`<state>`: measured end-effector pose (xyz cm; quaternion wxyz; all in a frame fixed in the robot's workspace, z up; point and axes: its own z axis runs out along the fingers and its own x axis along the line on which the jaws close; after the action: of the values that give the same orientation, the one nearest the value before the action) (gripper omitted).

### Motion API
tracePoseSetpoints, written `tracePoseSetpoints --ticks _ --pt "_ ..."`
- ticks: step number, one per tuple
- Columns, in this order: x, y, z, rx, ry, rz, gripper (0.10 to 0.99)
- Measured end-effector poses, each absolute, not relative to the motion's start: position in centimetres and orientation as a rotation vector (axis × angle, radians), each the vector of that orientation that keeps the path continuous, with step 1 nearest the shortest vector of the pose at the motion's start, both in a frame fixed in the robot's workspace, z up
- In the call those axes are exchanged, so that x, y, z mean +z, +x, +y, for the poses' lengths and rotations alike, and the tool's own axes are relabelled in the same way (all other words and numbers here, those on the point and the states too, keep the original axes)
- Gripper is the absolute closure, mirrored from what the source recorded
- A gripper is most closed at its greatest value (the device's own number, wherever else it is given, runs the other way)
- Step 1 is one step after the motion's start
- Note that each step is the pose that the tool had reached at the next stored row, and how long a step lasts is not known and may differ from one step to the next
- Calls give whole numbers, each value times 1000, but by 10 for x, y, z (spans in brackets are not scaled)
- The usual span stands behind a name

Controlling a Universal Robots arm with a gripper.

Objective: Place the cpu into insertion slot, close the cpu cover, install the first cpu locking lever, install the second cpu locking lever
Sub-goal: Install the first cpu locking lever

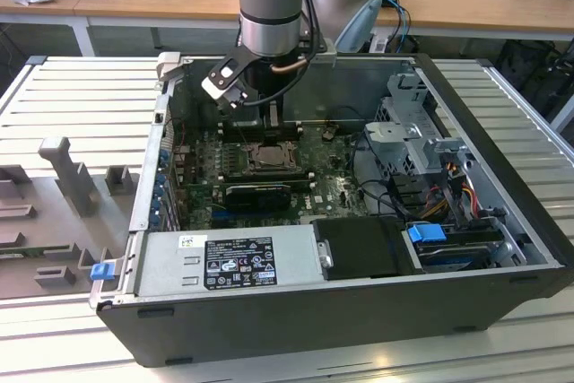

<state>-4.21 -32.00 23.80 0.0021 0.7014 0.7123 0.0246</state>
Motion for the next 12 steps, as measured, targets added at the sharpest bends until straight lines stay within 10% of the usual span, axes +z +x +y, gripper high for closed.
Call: tracePoseSetpoints --ticks 12 --pt "266 -42 -320 76 2200 2234 980"
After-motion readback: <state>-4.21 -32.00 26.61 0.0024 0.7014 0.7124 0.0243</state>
